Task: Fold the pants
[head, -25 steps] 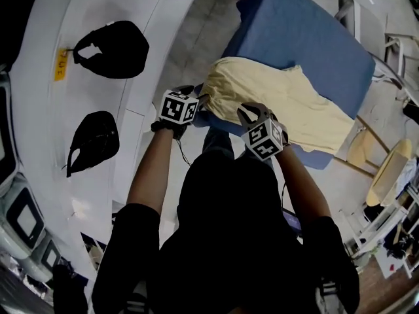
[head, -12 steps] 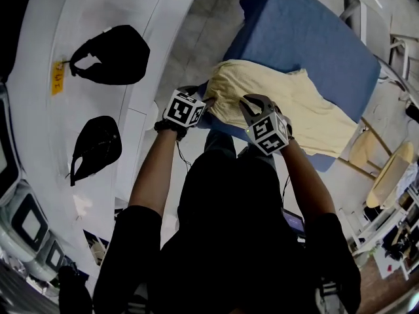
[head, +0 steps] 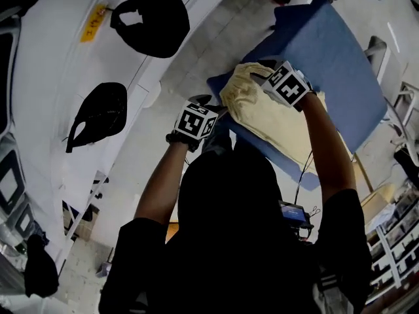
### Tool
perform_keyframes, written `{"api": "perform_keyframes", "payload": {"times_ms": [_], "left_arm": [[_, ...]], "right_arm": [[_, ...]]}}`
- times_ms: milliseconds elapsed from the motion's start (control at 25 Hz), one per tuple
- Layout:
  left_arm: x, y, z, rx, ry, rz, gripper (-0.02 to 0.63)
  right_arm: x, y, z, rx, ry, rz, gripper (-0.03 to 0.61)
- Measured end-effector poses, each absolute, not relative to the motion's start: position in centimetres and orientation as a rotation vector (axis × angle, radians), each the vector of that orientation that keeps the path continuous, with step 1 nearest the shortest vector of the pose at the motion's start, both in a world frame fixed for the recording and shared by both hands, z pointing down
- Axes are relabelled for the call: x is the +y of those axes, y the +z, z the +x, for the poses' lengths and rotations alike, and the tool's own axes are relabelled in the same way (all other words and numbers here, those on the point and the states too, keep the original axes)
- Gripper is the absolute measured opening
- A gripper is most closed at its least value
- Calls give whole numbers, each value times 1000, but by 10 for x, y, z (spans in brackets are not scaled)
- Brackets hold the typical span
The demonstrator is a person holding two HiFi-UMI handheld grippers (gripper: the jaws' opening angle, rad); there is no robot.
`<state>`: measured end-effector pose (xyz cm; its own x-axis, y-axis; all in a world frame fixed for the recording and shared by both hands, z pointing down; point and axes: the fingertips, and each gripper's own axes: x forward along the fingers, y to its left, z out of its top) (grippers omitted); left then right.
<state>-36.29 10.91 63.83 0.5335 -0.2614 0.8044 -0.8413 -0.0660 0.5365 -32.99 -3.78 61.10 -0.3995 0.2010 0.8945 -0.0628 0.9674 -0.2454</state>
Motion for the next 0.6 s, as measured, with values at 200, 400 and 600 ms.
{"api": "perform_keyframes", "payload": {"times_ms": [200, 400, 600], "left_arm": [[116, 636, -362, -1101, 278, 1354, 282], [112, 638, -376, -1206, 116, 1231, 282], [106, 645, -367, -1210, 10, 1151, 282]], "right_arm": [[-44, 639, -344, -1793, 332, -328, 198], [-34, 660, -344, -1560, 417, -463, 230], [-23, 665, -338, -1422, 431, -527, 226]]}}
